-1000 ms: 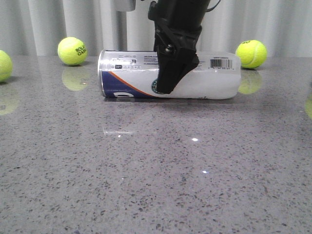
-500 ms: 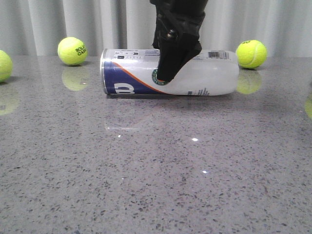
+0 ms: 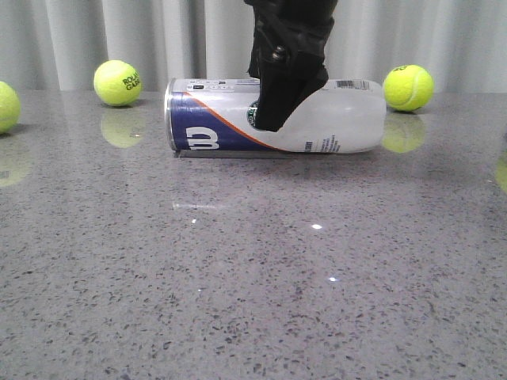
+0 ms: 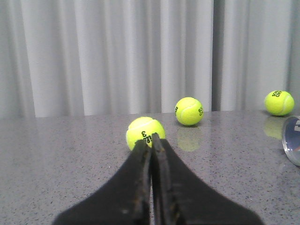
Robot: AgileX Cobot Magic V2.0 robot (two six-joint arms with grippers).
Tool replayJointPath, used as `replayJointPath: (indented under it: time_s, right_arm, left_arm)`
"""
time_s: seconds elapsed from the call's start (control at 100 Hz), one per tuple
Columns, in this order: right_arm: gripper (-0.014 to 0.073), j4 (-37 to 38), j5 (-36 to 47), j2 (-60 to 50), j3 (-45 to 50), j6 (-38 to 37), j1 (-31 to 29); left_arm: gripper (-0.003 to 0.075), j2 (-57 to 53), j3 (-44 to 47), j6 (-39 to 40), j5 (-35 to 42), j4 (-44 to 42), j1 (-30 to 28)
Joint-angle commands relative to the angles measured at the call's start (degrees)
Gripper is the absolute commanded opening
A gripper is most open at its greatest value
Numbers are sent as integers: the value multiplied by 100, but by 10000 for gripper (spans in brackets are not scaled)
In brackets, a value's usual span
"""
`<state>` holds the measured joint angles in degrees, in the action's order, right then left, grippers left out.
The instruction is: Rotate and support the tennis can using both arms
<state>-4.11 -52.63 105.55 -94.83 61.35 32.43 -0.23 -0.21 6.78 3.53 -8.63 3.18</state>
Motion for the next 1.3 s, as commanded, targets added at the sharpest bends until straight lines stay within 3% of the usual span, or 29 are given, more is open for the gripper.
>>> replayJointPath:
  time_s: [0.0,0.92,1.13,1.29]
  right_arm:
    - [647,-47,136,-381,-193,5,0]
    - [647,51,137,-593,-193,-132,0]
    - [647,66,143,-844,-193,-960,-21]
    - [644,335,208,-1287,-193,-2657,-29]
  left_arm:
    - [-21,-204,272,46,466,10,14]
    - [-21,-204,272,46,466,10,14]
    - [-21,-204,272,46,466,10,14]
    - [-21,-204,272,46,466,10,14]
